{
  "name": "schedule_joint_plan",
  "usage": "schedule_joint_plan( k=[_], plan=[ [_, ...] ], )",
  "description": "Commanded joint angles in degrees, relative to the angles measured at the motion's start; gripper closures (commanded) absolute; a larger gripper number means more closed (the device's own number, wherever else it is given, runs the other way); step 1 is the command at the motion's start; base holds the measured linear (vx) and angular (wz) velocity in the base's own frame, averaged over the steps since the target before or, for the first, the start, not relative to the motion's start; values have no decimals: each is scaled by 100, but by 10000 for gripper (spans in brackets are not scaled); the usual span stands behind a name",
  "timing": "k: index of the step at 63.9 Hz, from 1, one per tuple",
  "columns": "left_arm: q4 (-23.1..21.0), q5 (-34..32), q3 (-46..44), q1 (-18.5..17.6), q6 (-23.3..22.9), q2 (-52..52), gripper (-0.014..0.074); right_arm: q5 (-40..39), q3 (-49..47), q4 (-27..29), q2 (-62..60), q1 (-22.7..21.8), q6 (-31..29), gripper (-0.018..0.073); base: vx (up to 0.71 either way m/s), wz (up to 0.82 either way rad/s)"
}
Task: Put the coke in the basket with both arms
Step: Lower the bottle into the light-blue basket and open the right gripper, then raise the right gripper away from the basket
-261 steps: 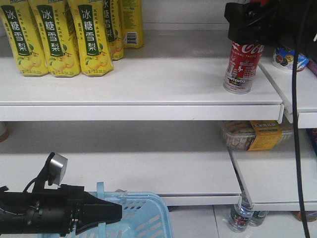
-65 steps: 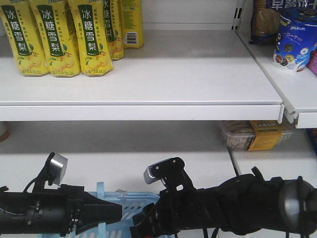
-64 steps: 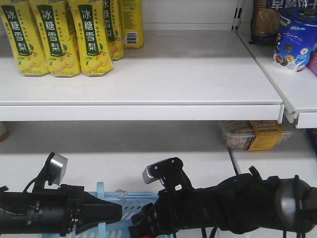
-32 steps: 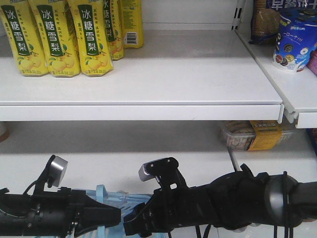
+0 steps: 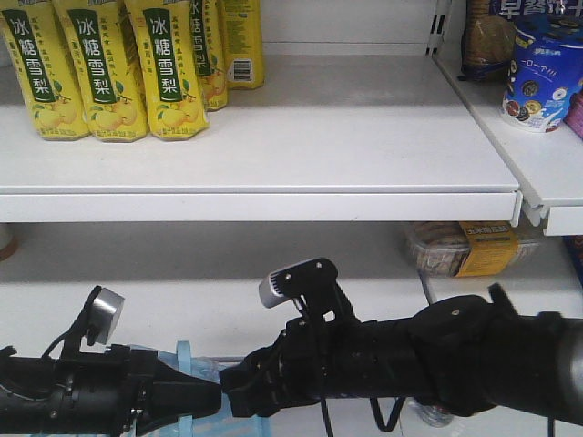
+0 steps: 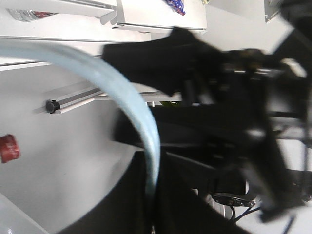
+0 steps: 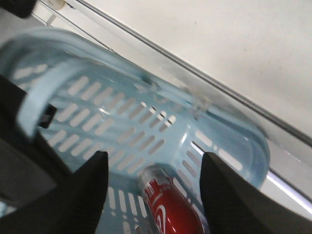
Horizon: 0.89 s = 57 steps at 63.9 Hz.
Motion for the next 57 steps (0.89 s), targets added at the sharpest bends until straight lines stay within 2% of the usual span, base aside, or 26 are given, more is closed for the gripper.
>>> schedule_joint_plan(
  k=[1,13,27,30,34,43,51,57],
  plan=[
    [-678,668,-124,-18,1,-203,603,-57,-134,-502,-622,-17,471,141,0,0],
    [-678,668,-124,-18,1,-203,603,-361,-134,-2037,-1620,-17,1680,141,0,0],
    [-678,668,-124,-18,1,-203,603,-737,-134,-4255,-2624,-30,3208,141,0,0],
    [-678,668,-124,-18,1,-203,603,-706,-134,-4828,-2780,-148,3589,141,0,0],
    [-678,668,-124,-18,1,-203,603,-538,-134,-5304,-2929,-398,4121,141,0,0],
    [-678,668,-124,-18,1,-203,603,46,-134,-6240,-3288,-1367,5089,141,0,0],
    [-678,668,-124,-18,1,-203,603,374,-134,-6851,-3691,-2217,5246,141,0,0],
    [-678,668,-124,-18,1,-203,603,384,-134,-7354,-4063,-2680,5246,144,0,0]
  ],
)
